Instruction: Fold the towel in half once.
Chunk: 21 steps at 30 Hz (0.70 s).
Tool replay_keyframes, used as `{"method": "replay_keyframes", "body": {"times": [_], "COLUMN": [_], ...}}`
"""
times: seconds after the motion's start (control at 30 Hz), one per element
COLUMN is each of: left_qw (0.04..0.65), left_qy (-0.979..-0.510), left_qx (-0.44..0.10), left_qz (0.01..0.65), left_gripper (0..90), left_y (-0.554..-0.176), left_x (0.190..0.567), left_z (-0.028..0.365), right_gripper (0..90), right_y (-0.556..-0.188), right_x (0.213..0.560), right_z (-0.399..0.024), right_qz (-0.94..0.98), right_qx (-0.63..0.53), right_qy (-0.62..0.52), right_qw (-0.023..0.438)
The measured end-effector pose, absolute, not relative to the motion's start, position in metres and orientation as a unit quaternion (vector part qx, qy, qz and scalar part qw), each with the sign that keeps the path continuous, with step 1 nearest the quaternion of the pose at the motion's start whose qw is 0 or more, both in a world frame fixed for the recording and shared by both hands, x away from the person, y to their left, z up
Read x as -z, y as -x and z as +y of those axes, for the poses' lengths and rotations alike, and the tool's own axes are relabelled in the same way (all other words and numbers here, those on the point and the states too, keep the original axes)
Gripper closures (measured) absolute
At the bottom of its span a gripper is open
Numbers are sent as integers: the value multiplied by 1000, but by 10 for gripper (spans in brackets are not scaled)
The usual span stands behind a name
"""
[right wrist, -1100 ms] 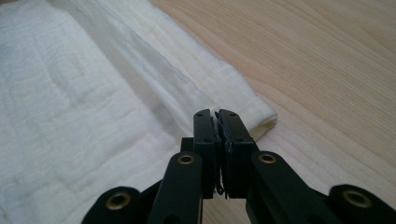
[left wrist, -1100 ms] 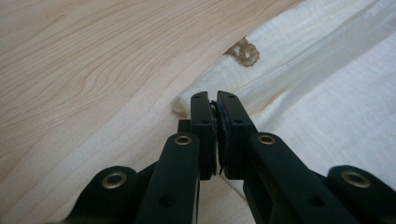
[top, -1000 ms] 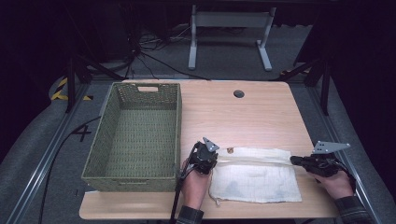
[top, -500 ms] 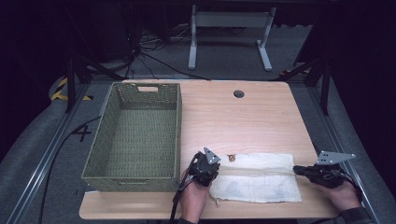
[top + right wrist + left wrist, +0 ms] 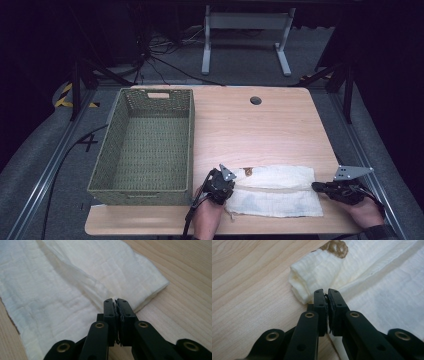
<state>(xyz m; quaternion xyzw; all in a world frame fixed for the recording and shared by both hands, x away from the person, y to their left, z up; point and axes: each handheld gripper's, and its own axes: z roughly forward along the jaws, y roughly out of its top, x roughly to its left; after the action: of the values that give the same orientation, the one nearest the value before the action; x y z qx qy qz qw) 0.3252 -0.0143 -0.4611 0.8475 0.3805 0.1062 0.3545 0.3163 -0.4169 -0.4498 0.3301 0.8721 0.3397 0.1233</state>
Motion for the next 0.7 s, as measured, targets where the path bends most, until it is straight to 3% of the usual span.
{"method": "replay_keyframes", "body": {"times": [0.7], "left_qw": [344], "left_qy": [-836], "left_qx": [-136], "left_qz": [405], "left_gripper": [861], "left_y": [-384], "left_x": [459], "left_z": [-22], "right_gripper": [869], "right_y": [-389], "right_x": [451], "right_z": [-415], "right_qz": [857], "right_qx": [-345], "right_qy": [-354], "right_qw": [146]}}
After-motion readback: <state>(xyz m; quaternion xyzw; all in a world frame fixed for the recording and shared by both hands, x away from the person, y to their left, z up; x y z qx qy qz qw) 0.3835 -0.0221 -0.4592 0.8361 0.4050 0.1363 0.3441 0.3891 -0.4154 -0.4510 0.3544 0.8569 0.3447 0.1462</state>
